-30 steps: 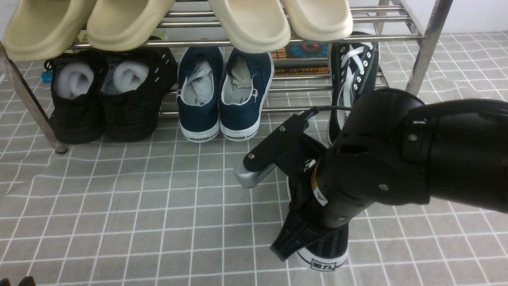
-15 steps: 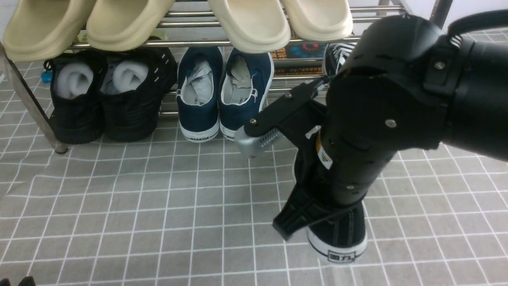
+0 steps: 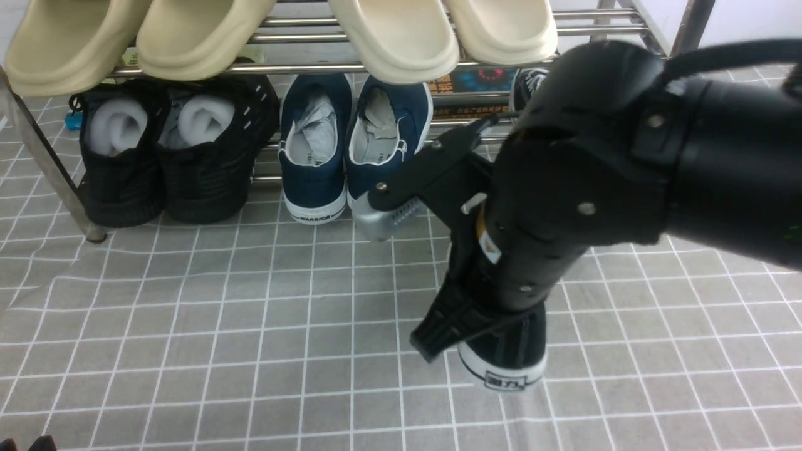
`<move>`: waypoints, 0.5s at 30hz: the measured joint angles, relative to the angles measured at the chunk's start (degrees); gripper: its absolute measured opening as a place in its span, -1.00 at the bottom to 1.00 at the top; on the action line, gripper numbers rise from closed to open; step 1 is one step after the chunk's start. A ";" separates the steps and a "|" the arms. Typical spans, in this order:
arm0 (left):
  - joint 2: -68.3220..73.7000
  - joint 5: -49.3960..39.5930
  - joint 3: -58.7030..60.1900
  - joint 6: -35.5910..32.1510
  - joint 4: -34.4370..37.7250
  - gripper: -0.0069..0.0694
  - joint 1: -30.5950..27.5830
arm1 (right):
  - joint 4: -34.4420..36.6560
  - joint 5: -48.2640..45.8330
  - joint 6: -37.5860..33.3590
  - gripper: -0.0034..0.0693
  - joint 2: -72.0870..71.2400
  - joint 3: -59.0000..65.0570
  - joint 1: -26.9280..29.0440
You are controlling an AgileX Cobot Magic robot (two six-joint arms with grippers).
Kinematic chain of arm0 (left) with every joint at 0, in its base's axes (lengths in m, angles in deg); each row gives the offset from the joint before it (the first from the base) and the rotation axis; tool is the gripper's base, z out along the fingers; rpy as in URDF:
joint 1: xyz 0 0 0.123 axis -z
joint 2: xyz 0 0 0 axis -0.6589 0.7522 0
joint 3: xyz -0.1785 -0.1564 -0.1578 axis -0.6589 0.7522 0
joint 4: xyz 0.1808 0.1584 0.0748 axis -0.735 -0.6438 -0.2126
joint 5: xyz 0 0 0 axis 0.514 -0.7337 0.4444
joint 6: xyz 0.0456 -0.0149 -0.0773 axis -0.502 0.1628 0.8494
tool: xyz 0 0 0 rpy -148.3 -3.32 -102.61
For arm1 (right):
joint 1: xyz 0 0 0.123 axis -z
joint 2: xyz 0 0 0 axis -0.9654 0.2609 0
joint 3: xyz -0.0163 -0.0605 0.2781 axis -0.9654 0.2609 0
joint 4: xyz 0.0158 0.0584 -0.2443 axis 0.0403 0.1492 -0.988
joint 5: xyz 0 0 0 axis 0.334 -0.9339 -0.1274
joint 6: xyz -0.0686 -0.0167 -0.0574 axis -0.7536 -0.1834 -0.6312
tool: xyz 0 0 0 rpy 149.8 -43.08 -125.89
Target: Take the shoes off the shelf with your hand from the grey coffee tablecloth.
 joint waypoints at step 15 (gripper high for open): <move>0.00 0.00 0.00 0.00 0.00 -0.19 0.00 | -3.89 5.33 0.00 -0.32 8.00 -0.07 0.01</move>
